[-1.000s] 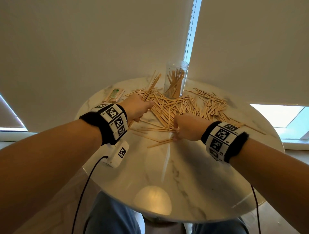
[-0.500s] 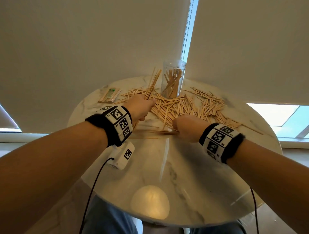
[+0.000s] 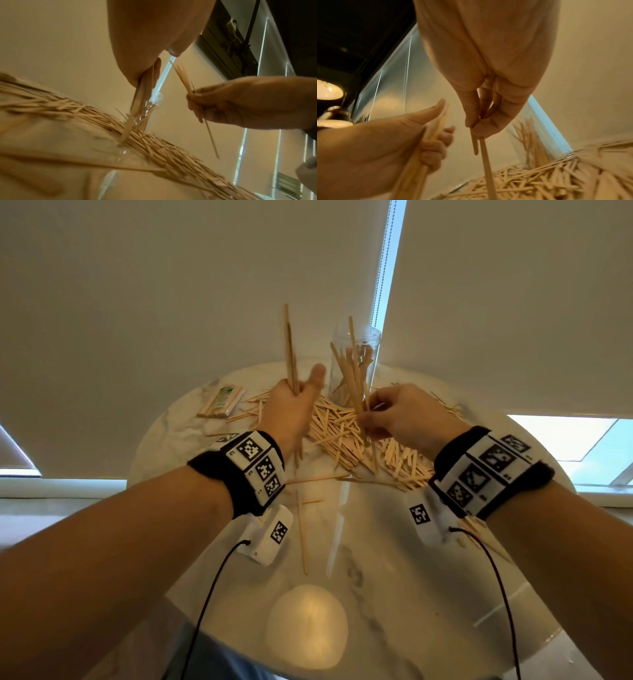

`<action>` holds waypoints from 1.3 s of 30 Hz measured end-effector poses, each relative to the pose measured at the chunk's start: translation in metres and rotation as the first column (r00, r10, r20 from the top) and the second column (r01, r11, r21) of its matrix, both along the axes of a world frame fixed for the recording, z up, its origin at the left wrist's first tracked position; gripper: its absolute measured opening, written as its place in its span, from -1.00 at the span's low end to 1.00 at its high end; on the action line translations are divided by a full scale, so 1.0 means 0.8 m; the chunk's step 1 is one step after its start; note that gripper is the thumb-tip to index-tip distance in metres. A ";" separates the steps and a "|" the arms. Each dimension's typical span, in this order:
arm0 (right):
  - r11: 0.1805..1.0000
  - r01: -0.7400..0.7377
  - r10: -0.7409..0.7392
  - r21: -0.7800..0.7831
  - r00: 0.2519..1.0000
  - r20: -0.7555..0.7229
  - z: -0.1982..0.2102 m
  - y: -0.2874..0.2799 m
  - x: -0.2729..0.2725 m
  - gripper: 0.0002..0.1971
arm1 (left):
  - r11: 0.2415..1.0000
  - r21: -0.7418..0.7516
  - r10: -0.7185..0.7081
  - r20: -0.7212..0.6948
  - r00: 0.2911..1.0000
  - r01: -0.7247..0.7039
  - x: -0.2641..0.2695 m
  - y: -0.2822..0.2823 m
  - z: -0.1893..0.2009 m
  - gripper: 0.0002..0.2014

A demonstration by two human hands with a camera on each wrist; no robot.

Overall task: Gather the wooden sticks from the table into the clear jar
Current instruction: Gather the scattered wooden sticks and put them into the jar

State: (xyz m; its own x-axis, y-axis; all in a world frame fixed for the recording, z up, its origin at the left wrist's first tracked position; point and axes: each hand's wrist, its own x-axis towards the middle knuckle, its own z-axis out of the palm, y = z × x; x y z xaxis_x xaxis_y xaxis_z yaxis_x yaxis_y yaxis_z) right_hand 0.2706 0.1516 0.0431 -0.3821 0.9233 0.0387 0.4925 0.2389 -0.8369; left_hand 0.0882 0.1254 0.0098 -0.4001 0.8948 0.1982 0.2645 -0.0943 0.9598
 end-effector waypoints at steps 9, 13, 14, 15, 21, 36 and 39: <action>0.978 -0.105 0.102 0.180 0.994 0.030 -0.010 -0.015 -0.030 -0.85 | 0.996 -0.054 -0.058 0.112 0.992 0.064 0.032 0.023 -0.005 -0.70; 0.975 -0.036 0.028 0.220 0.999 0.042 0.007 -0.014 -0.018 -0.80 | 0.981 -0.078 -0.166 0.145 0.975 0.178 0.017 0.014 0.000 -0.65; 0.963 0.012 -0.019 0.269 1.000 0.023 0.016 -0.014 -0.016 -0.76 | 0.971 -0.064 -0.214 0.190 0.958 0.230 0.017 0.009 0.001 -0.66; 0.947 0.063 -0.061 0.316 0.998 -0.015 0.027 -0.014 -0.013 -0.71 | 0.965 -0.055 -0.245 0.181 0.953 0.258 0.017 0.004 0.002 -0.68; 0.922 0.190 -0.172 0.338 0.982 -0.083 0.079 -0.001 -0.017 -0.53 | 0.920 -0.121 -0.392 -0.241 0.888 0.374 0.044 -0.019 0.005 -0.57; 0.969 -0.041 0.039 0.244 0.999 0.014 0.051 -0.025 -0.031 -0.32 | 0.942 0.018 -0.336 0.008 0.942 0.335 0.038 -0.014 0.031 -0.73; 0.977 -0.142 0.097 0.156 0.959 0.267 0.032 -0.027 -0.024 -0.14 | 0.978 0.163 -0.166 0.233 0.958 0.129 0.018 0.000 0.039 -0.69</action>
